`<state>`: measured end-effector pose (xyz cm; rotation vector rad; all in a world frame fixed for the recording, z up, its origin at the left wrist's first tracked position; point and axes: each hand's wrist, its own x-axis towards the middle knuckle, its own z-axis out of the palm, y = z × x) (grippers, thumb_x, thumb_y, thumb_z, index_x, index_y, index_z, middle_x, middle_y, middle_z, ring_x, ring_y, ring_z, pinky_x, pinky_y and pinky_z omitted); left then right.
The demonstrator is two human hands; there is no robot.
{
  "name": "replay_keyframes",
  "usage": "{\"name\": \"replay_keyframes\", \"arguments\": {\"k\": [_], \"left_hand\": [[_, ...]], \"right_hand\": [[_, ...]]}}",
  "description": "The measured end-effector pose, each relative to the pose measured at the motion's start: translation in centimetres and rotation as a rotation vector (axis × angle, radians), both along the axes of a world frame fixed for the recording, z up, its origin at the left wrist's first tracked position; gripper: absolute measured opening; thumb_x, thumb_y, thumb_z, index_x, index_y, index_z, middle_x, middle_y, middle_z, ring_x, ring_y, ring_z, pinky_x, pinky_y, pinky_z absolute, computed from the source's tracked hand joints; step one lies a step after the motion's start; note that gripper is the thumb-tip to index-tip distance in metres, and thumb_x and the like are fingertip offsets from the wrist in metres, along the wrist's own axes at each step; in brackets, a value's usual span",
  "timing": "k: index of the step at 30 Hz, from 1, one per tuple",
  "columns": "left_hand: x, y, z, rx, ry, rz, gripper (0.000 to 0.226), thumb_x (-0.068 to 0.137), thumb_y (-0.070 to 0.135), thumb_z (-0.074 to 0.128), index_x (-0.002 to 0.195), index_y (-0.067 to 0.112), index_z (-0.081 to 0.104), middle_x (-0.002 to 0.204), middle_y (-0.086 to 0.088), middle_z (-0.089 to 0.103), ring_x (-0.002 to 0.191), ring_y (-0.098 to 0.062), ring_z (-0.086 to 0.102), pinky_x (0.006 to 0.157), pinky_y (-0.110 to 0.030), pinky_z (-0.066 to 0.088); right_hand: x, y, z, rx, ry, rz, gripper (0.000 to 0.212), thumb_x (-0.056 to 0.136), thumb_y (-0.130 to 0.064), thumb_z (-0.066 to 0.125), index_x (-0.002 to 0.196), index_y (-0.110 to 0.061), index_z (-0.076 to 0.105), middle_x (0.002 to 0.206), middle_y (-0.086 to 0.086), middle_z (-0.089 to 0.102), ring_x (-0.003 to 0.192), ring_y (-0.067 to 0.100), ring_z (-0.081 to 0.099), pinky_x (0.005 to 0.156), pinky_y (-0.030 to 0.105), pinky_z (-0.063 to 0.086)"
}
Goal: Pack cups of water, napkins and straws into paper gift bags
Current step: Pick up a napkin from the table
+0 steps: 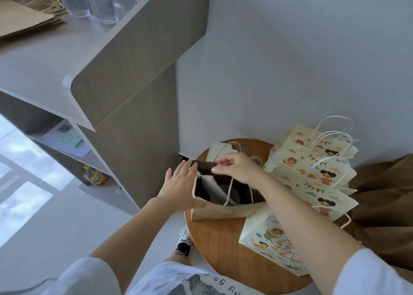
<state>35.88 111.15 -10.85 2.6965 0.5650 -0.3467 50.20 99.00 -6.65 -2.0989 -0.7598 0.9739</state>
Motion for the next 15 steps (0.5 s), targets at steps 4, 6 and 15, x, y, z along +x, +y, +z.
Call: {"name": "replay_keyframes", "arguments": {"k": [4,6,15], "left_hand": [[0.3,-0.1,-0.4,-0.078,-0.071,0.090,0.115,0.077,0.051,0.070,0.151,0.015,-0.011,0.160,-0.001,-0.006,0.147,-0.019,-0.005,0.118,-0.042,0.003],[0.8,-0.3,-0.5,-0.120,-0.094,0.134,0.118,0.076,0.046,0.073,0.150,0.015,-0.013,0.160,-0.001,0.002,0.147,-0.020,0.002,0.119,-0.042,0.007],[2.4,0.4,-1.1,-0.151,-0.116,0.070,0.066,0.075,0.038,0.073,0.135,0.024,0.047,0.111,0.005,0.033,0.114,-0.015,0.039,0.091,-0.023,0.040]], "right_hand": [[1.4,-3.1,0.0,0.155,-0.133,-0.339,0.015,0.091,-0.006,0.051,0.091,-0.016,0.063,0.094,0.001,0.065,0.094,0.018,0.062,0.086,0.029,0.051],[2.0,-5.4,-0.4,0.043,-0.343,-0.352,0.020,0.091,0.000,0.047,0.093,-0.016,0.059,0.103,0.001,0.060,0.099,0.017,0.057,0.083,0.025,0.045],[2.9,-8.0,-2.4,-0.565,-0.629,0.291,0.052,0.076,-0.036,0.067,0.122,-0.022,0.048,0.157,0.002,-0.014,0.144,0.028,-0.015,0.115,0.048,0.013]]}}
